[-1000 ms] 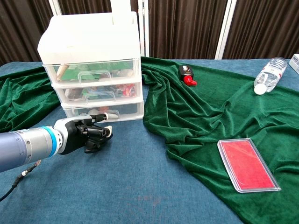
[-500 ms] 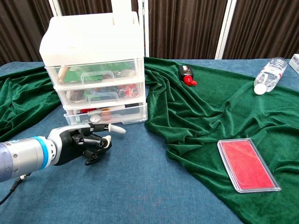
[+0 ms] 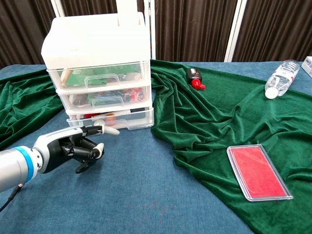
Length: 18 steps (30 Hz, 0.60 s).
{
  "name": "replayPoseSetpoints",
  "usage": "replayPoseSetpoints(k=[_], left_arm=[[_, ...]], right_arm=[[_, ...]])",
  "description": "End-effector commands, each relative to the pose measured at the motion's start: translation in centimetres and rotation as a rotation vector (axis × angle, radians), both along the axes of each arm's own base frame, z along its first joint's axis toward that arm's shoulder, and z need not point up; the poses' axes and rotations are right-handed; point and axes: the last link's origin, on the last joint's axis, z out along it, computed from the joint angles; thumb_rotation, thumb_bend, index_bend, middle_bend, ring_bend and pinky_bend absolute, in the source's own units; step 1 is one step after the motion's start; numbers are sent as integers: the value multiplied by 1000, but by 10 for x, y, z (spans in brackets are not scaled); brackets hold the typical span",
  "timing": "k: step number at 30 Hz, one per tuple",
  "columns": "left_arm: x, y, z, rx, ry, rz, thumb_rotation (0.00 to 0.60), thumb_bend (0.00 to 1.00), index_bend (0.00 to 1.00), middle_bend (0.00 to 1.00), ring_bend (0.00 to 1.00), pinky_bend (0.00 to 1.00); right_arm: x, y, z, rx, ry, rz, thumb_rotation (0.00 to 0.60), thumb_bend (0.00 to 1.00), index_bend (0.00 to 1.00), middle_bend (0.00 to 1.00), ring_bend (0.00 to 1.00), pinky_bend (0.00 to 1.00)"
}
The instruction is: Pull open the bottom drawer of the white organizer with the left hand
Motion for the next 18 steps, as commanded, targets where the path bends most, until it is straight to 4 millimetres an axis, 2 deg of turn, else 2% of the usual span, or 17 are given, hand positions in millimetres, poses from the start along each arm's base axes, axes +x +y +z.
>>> replayPoseSetpoints(k=[1,10,14,18], left_arm=[[4,-15,7,108,164,-155,600,745,146,811,740,788],[21,-20,25,226,328,-255,600,766,104,816,745,788],[25,-18,28,275,410,-253,600,767,77,817,747,788],[29,-16,31,303,448,-235,600,776,92,821,750,792]], right_arm=[[0,0,0,0,0,0,600,52,8,0,0,0],[0,0,0,-1,-1,2,600,51,8,0,0,0],[0,0,0,0,-1,1,600,51,8,0,0,0],[0,0,0,0,0,0,600,52,8,0,0,0]])
